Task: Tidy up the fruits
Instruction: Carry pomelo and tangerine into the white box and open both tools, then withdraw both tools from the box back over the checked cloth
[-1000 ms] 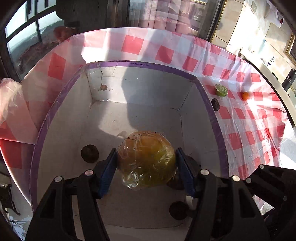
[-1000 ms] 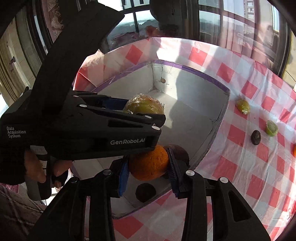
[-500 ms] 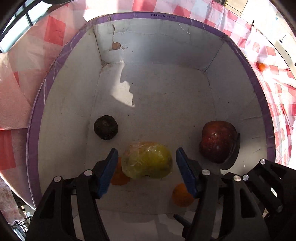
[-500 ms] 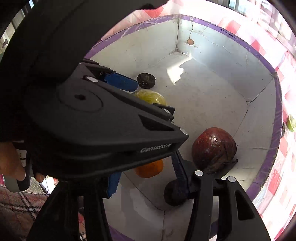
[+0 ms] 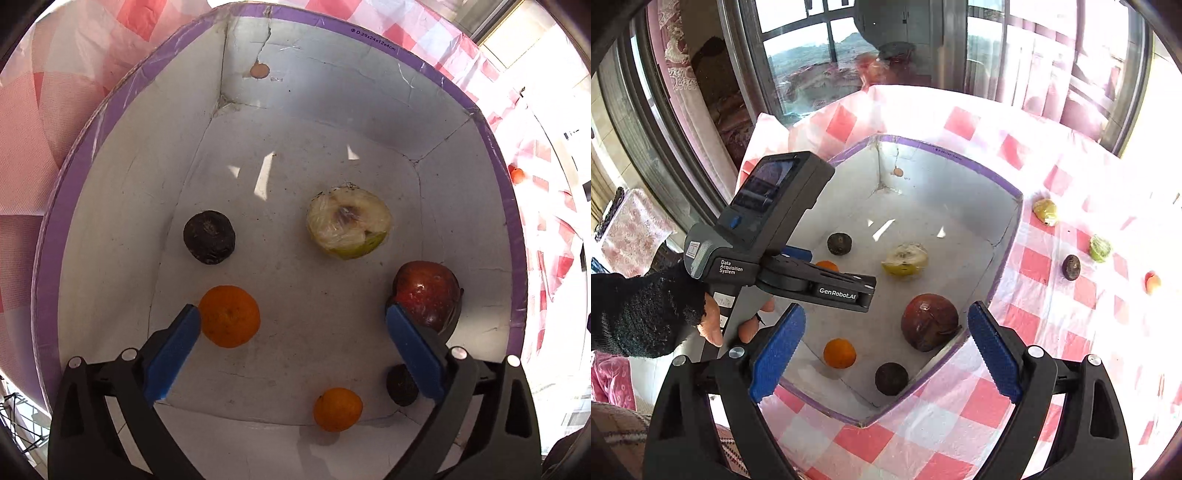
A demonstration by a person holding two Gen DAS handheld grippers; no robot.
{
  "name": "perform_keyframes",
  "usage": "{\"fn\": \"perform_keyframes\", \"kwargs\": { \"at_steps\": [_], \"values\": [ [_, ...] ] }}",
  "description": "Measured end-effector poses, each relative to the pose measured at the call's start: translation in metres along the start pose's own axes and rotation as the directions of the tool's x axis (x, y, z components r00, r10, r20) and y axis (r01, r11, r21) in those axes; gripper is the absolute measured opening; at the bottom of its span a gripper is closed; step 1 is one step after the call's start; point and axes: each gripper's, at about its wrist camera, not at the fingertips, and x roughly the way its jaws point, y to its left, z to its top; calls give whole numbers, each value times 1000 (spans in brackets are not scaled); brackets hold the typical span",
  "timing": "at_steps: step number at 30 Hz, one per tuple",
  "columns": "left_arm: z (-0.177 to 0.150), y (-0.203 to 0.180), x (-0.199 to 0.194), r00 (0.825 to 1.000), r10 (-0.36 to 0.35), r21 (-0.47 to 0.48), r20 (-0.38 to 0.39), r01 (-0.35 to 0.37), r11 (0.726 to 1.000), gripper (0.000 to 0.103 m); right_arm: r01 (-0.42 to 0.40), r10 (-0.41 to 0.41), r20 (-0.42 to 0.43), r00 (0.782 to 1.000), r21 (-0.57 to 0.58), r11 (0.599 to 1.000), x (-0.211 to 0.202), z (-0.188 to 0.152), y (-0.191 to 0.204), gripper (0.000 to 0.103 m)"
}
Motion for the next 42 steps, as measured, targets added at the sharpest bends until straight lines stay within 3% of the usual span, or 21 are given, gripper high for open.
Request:
{"fn": "perform_keyframes", "kwargs": {
  "at_steps": [2,5,9,12,15,20,23,32,38,42],
  "values": [
    [0,3,1,999,-43,-18,-14,42,999,101,11,-14,54,998,67,998,-21,-9,-16,86],
    [-4,11,9,994,-90,-62,-68,86,994,101,90,-105,75,992,177,980,-42,-22,-44,86],
    [1,16,2,991,-136,-74,-7,135,988,101,21,-122,194,973,456,890,-52,-42,-71,86],
    [4,14,0,987,-158,-98,1,157,983,101,-13,-127,240,963,508,861,-47,-46,-70,87],
    [8,10,3,990,-143,-94,15,144,985,101,-27,-109,257,960,475,880,-31,-37,-66,87],
    [8,-1,6,995,-95,-25,15,95,995,101,30,-131,187,974,463,886,-20,-38,-86,87],
    [19,4,5,990,-135,-35,35,136,990,101,97,-189,157,969,461,882,-20,-39,-105,87],
    [15,13,-11,960,-260,-58,104,267,962,101,210,-284,53,957,548,810,-11,-55,-140,87],
    [18,16,-12,942,-311,-24,124,316,948,101,255,-293,-34,956,593,763,1,-72,-154,87],
    [18,9,-15,944,-297,-15,140,302,953,101,267,-277,-80,957,609,747,12,-87,-162,87]
  ]
}}
